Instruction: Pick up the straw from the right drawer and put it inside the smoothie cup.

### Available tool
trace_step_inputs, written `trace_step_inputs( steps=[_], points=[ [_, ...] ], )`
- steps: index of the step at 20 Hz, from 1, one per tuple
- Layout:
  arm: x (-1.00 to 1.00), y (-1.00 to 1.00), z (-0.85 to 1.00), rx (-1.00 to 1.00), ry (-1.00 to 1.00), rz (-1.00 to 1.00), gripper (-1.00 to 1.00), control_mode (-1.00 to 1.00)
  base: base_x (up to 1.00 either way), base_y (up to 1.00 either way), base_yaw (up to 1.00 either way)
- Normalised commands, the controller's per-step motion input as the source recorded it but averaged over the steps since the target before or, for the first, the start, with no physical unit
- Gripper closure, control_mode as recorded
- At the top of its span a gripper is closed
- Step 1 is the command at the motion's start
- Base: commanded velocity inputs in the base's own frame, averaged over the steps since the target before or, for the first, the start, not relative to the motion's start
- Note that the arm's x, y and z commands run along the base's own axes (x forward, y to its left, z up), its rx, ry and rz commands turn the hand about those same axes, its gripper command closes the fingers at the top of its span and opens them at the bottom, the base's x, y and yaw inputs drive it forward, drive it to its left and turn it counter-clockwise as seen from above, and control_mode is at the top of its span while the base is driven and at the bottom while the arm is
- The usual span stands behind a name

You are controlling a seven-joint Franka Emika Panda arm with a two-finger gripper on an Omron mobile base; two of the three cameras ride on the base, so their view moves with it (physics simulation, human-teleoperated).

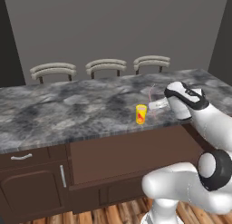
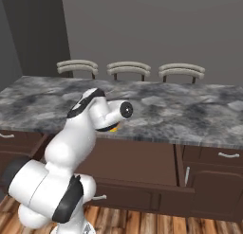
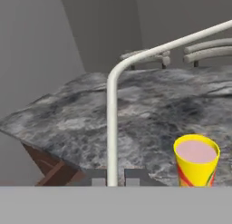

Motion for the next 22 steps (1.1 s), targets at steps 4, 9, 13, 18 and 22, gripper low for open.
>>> trace_step_inputs(
  steps=[4,9,13,18,22],
  points=[
    [0.51,-0.38,0.01,0.3,-0.05,0.07,1.0,-1.0,0.0,0.0,0.0],
    [0.32,-0.15,0.02,0.21,-0.21,0.07,1.0,-1.0,0.0,0.0,0.0],
    [0.12,0.0,0.0,0.03,-0.22,0.07,1.0,-1.0,0.0,0.0,0.0],
    [0.16,0.14,0.01,0.0,-0.18,0.03,1.0,-1.0,0.0,0.0,0.0],
    [0.23,0.1,0.06,0.0,0.0,0.0,1.0,-1.0,0.0,0.0,0.0]
  ],
)
